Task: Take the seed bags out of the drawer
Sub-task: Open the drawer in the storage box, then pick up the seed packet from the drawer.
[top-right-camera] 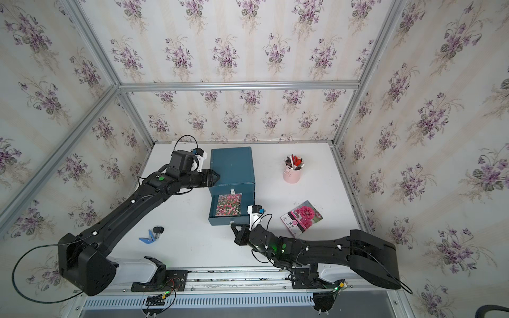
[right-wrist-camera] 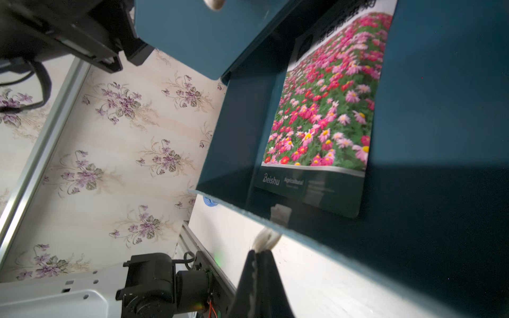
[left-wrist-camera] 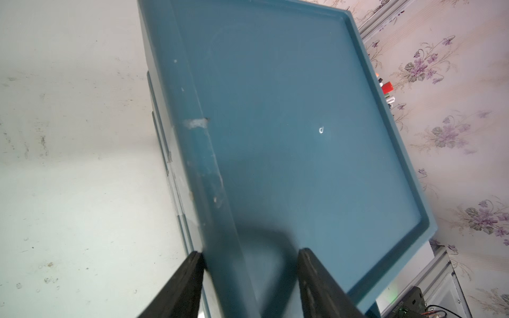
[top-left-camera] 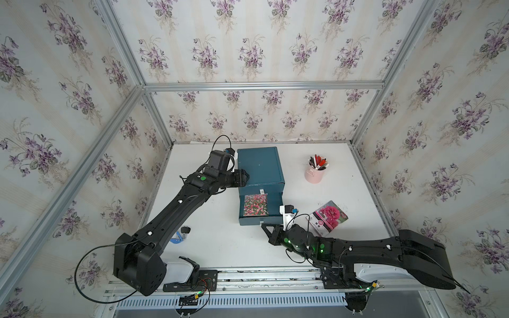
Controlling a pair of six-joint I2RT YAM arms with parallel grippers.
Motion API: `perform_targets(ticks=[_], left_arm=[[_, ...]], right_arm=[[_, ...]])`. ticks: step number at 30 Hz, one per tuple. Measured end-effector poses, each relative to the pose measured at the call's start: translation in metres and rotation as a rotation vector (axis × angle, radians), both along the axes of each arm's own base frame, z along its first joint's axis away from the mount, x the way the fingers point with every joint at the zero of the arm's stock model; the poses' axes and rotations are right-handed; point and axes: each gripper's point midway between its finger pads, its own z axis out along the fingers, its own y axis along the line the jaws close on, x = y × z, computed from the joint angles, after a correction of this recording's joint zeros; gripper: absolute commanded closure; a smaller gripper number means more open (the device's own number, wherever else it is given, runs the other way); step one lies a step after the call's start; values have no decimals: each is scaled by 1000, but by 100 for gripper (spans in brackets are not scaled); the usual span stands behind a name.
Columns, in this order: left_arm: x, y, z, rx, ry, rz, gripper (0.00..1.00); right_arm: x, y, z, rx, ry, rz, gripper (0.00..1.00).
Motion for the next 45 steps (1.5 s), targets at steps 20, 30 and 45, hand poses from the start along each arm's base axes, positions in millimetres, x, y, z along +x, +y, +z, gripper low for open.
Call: perform_targets(ticks=[20,30,45], left_arm=[[-6,9,6,21,-23,24,38],[-31,22,16,40,26,37,31],[-52,25,9,18,79,30,28]], right_arm=[[-40,-4,35,-252,-101,12,26],[30,-29,101,-481,-85,-143,24],[65,0,2,-693,43,-61,27]])
